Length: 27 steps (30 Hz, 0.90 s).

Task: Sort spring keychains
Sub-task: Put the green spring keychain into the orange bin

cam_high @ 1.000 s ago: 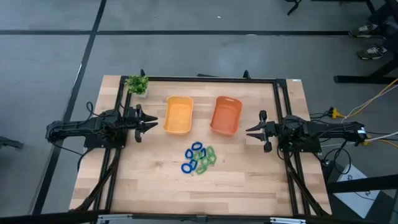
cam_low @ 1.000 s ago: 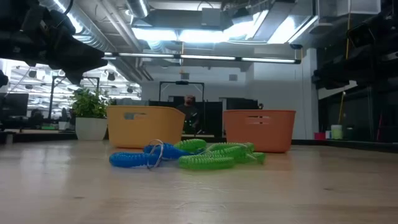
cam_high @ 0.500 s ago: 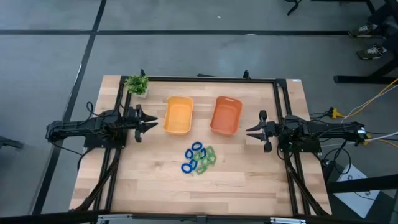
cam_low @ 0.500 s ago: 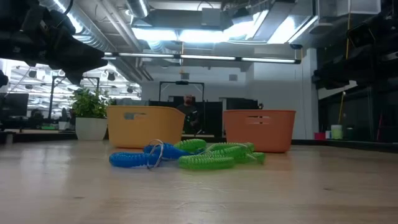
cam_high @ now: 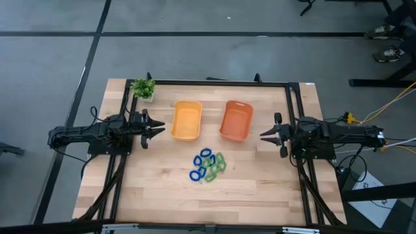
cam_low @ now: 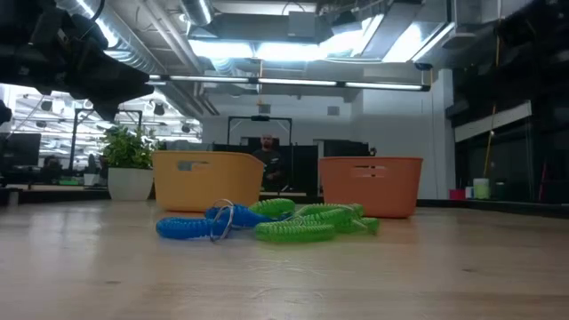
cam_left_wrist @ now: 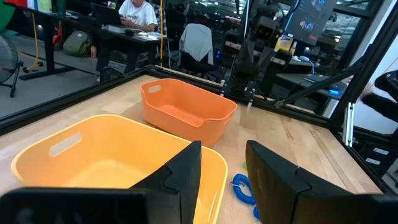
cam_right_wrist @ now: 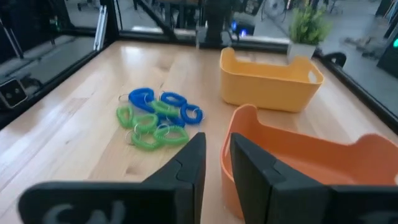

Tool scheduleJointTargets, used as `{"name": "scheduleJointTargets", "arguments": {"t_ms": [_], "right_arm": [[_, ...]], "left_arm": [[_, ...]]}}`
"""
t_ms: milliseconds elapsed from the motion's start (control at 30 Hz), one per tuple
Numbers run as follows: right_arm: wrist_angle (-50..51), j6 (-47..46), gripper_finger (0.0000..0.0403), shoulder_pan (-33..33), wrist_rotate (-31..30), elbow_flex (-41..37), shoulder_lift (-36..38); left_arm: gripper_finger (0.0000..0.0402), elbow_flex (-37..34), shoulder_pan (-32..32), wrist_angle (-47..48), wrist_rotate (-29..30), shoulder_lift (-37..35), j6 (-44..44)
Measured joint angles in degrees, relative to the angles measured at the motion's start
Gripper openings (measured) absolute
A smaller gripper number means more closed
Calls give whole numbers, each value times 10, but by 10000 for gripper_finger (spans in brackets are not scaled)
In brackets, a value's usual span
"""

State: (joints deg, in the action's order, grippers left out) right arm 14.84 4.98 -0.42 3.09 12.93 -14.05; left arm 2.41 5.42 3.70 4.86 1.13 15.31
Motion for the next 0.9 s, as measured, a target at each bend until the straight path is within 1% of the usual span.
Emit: {"name": "scheduleJointTargets", "arguments": {"t_ms": [167, 267, 633, 900], "right_arm": [[104, 0, 75, 36, 0, 95, -73], [132, 0, 75, 75, 0, 138, -125], [130, 0, 75, 230, 0, 255, -325], [123, 0, 75, 303, 0, 316, -473]], "left_arm": [[123, 0, 0, 0, 0, 0, 0], [123, 0, 0, 0, 0, 0, 0], [123, 0, 0, 0, 0, 0, 0], [123, 0, 0, 0, 0, 0, 0]]}}
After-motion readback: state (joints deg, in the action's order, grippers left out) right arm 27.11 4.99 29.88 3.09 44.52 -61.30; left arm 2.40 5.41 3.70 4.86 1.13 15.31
